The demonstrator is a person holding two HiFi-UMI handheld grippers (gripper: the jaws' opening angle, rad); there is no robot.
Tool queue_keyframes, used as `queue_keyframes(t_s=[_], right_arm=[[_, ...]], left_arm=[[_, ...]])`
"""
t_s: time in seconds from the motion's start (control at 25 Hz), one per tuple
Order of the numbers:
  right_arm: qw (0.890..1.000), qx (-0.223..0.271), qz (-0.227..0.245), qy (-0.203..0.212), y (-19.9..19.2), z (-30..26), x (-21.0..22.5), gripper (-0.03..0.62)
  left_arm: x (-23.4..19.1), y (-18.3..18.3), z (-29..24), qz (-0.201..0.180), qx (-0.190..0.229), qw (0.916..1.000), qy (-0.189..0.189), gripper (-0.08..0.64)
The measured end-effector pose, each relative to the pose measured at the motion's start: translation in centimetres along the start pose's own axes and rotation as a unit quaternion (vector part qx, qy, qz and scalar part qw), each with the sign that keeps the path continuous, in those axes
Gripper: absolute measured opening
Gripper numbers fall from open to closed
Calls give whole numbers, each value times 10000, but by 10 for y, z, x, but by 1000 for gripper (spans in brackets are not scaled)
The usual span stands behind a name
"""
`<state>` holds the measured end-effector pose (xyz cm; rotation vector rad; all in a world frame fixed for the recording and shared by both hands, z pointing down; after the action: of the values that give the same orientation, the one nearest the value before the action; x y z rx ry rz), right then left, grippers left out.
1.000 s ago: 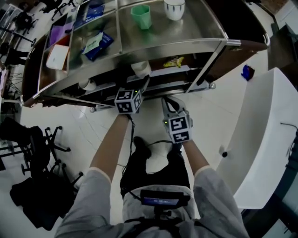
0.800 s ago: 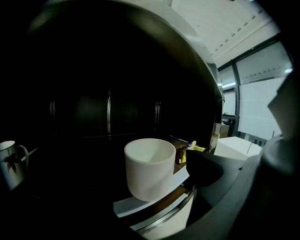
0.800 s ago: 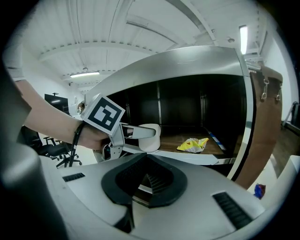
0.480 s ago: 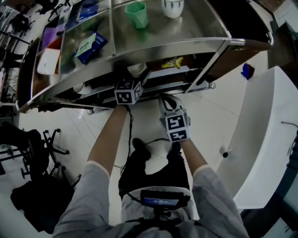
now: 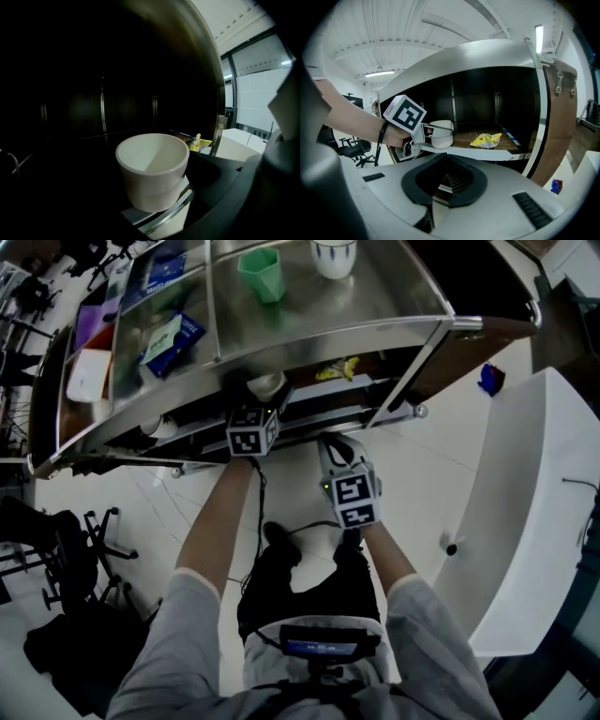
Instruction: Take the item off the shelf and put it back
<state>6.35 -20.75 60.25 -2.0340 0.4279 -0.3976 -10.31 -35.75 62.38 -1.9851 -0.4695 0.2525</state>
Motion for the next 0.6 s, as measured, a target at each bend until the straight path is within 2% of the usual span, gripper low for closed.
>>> queue_keyframes(t_s=[0.28, 0.4, 0.6], right_arm=[[10000, -16, 22, -13, 3, 9, -1, 9], [10000, -25, 69, -5, 8, 14, -2, 9], [9998, -81, 193, 37, 23, 31, -7, 9]], left_arm=[[2, 5, 19, 25, 29, 10000, 55, 430], [7, 14, 38, 42, 88, 9999, 33, 430], [17, 18, 81, 129, -37, 9999, 34, 430]])
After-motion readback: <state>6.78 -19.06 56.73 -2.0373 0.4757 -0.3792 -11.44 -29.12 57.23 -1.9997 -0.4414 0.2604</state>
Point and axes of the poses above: the fingertips, and each gripper's own axes: z backward along the fingers, x to its right, y out of its top, the point moved 8 cm from there along z, backward along the fingers, and after that the axes turned 2 degrees about -x, right-handed, at the moved point
